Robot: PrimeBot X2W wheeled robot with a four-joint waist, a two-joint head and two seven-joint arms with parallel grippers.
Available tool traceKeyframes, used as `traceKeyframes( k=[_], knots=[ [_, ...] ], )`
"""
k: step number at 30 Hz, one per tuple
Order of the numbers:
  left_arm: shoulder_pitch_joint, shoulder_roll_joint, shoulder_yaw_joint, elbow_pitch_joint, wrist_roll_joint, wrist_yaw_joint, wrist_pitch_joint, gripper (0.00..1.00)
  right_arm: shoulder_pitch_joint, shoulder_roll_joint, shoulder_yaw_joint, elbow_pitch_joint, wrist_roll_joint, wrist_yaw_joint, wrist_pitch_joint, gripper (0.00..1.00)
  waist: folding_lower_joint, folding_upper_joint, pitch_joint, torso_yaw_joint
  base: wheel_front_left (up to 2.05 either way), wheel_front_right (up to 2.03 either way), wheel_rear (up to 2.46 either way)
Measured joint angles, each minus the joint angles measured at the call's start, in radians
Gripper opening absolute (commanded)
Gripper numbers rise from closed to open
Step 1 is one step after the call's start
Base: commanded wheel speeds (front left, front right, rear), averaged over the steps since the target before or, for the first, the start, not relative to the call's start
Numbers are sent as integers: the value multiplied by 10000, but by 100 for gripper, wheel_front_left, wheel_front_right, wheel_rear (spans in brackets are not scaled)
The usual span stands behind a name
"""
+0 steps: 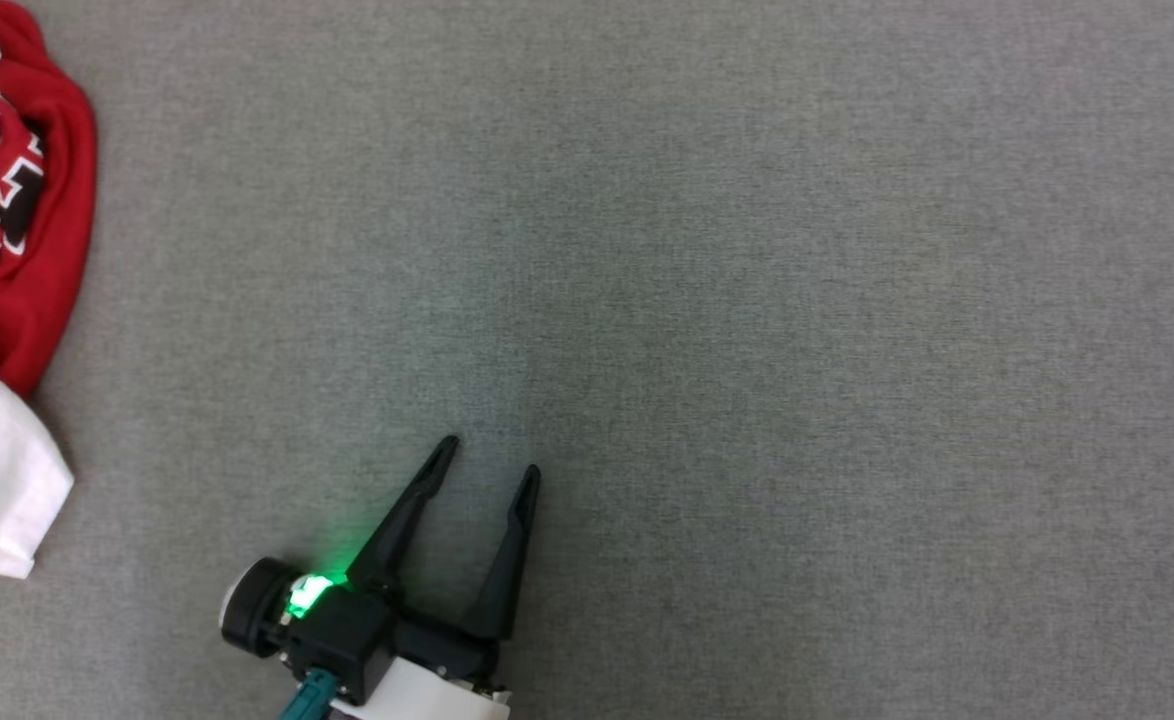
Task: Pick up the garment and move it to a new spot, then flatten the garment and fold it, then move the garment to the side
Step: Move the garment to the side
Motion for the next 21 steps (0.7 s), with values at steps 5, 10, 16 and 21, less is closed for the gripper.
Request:
traceKeyframes(
  k=[5, 10, 16, 21],
  knots=[
    [-1, 15, 10, -59, -12, 59, -8, 100, -461, -244, 13, 685, -901, 0, -414, 0, 0, 0, 98, 139, 0, 0, 0],
    [-4, 15, 15, -65, -31, 125, -12, 100, -880, -265, -115, 1406, -1494, 0, -1055, 100, 0, -1, 106, 107, 0, 0, 0],
    [-4, 12, 56, 123, -173, 224, 23, 100, -933, -130, 73, 1680, -1948, 0, -1973, 100, 0, -1, -197, -17, 0, 0, 0],
    [308, -4, 186, 278, -393, 353, 73, 100, -577, 291, 69, 1348, -1902, 0, -3080, 100, 1, -2, -805, -182, 0, 0, 0]
  ],
)
